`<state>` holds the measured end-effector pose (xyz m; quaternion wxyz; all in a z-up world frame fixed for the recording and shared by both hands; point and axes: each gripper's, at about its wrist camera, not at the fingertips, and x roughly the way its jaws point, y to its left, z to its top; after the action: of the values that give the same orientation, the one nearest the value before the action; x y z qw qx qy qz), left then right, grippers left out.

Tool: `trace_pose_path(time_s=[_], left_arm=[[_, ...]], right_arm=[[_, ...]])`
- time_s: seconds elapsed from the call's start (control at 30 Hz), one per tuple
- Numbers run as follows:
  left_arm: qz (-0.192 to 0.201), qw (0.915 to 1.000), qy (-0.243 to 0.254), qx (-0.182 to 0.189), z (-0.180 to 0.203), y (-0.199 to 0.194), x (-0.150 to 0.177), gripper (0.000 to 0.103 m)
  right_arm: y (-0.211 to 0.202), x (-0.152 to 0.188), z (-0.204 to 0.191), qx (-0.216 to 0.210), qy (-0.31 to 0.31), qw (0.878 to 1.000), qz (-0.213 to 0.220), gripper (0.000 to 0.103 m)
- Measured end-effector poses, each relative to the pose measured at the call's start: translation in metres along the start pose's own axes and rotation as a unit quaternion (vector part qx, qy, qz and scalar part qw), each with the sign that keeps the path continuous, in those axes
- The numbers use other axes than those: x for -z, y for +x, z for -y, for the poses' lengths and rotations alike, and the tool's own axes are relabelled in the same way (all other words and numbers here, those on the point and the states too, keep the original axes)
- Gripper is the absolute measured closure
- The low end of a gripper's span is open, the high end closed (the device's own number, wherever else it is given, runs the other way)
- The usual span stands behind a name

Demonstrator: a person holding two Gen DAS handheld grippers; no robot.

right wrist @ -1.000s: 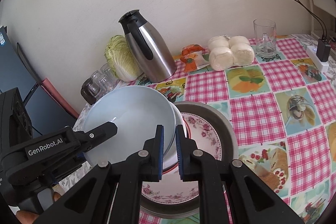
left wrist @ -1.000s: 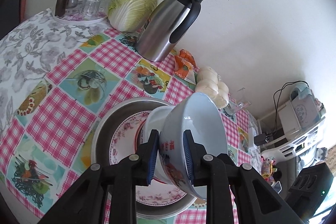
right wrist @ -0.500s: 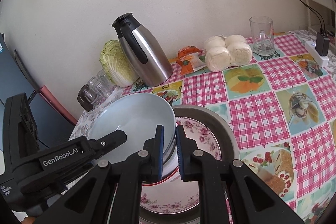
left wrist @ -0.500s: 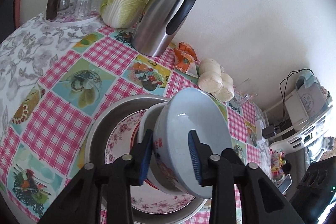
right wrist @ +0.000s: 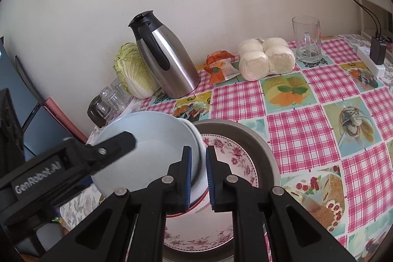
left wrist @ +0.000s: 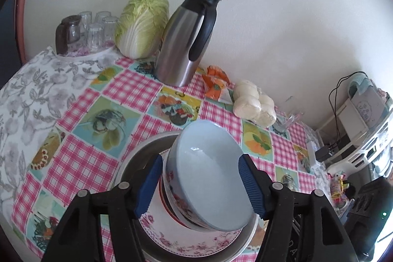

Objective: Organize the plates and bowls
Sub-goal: 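Lower the pale blue bowl into the stacked bowls and open the right gripper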

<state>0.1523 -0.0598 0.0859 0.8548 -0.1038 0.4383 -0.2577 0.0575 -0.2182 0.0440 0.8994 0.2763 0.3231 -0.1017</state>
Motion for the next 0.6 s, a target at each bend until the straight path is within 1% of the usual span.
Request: trace_pose_path(time_s=[0.13,0.17,0.2,0.23,0.27,0.3,0.37,0.47,0.6], left_arm=[[0.001,0.9996,-0.027,0.007,-0.011,-0.002,-0.001,0.038],[0.0,0.9993,-0.036,0.008,-0.014,-0.001,-0.001,0.048],[-0.003,0.9989,-0.045,0.012,-0.017,0.0,-0.001,0.063],[-0.004,0.9985,-0.054,0.007,-0.021,0.001,0.0,0.067],[-0.004,0.9982,-0.06,0.005,-0.024,0.003,0.0,0.077],[-0.003,0.9979,-0.064,0.004,-0.028,0.003,0.001,0.083],[-0.001,0.9966,-0.081,0.015,-0.035,0.004,0.002,0.082],[-0.002,0.9944,-0.102,0.028,-0.042,0.007,0.003,0.084],[-0.009,0.9935,-0.11,0.029,-0.044,0.012,0.006,0.087]], right_arm=[[-0.001,0.0,-0.002,0.001,-0.004,1.0,0.0,0.089],[-0.001,0.0,-0.002,0.001,-0.004,1.0,-0.001,0.089],[-0.001,0.0,-0.002,0.001,-0.005,1.0,-0.001,0.089],[-0.001,0.0,-0.002,0.002,-0.005,1.0,-0.002,0.089],[-0.001,0.0,-0.003,0.002,-0.005,1.0,-0.002,0.089],[-0.001,0.0,-0.003,0.002,-0.006,1.0,-0.002,0.089],[-0.001,0.0,-0.004,0.003,-0.008,1.0,-0.002,0.089],[-0.002,0.0,-0.007,0.004,-0.013,1.0,-0.001,0.089],[-0.004,-0.001,-0.009,0.005,-0.016,1.0,0.001,0.089]])
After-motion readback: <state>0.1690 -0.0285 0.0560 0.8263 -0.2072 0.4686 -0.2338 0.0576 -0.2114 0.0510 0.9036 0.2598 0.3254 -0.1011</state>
